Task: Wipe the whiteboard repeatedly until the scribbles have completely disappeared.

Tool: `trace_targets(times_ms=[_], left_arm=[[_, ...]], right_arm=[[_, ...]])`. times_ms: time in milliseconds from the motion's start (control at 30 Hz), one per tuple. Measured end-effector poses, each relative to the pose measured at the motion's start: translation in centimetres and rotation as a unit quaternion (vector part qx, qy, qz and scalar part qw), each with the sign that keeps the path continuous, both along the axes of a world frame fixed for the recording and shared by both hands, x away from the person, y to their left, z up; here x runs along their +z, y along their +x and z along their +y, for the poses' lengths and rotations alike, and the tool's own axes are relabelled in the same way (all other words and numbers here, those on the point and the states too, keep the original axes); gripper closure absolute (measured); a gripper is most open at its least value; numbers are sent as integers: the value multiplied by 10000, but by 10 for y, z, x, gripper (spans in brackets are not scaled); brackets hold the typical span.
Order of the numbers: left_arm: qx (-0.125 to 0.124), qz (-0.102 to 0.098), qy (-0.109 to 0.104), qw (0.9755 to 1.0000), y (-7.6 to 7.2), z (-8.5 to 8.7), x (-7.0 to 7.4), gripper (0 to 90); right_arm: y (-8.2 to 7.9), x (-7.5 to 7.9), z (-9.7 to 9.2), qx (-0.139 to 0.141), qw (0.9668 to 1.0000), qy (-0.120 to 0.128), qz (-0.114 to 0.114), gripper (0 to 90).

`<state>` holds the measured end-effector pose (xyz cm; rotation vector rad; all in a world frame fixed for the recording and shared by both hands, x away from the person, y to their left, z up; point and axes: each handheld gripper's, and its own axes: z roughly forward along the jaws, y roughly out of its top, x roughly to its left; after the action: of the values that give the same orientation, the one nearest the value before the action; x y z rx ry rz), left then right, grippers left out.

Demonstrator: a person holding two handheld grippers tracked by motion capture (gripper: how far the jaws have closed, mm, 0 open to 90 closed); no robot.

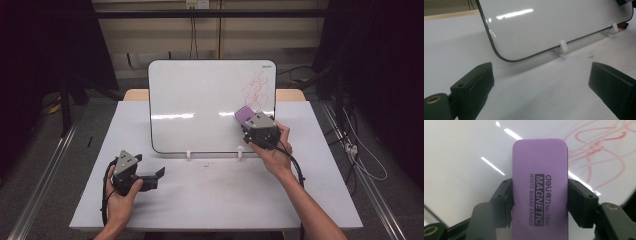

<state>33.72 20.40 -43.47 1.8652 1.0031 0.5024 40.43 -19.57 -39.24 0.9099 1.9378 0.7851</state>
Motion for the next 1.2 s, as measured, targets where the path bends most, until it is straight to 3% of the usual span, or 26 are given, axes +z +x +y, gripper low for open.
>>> trace_targets(times_ms=[267, 367, 533, 733, 833, 1033, 1133, 1200], left_arm=[[-1, 7, -12, 10000, 0, 0, -1, 59], [4, -3, 10, 10000, 0, 0, 0, 60], [1, -15, 24, 10000, 0, 0, 0, 60], [-18, -19, 15, 10000, 1, 0, 0, 59], [-17, -27, -8, 10000, 1, -1, 1, 59], [-28, -18, -4, 10000, 1, 1, 0, 59], [0, -25, -49, 10000, 1, 1, 1, 59], [-9, -16, -28, 10000, 1, 0, 1, 60]], right_arm=[[13, 19, -27, -502, 9984, 27, -253, 419], [11, 17, -26, -545, 9980, -52, -305, 419], [0, 4, -10, -335, 9985, -257, -343, 419], [-19, -22, 13, 203, 9995, -206, -96, 419], [-22, -26, 17, 331, 9989, -325, -54, 419], [-6, -7, -14, -158, 9996, 137, -214, 419], [3, 6, -34, -539, 9976, 248, -353, 419], [6, 9, -41, -639, 9965, 425, -336, 419]])
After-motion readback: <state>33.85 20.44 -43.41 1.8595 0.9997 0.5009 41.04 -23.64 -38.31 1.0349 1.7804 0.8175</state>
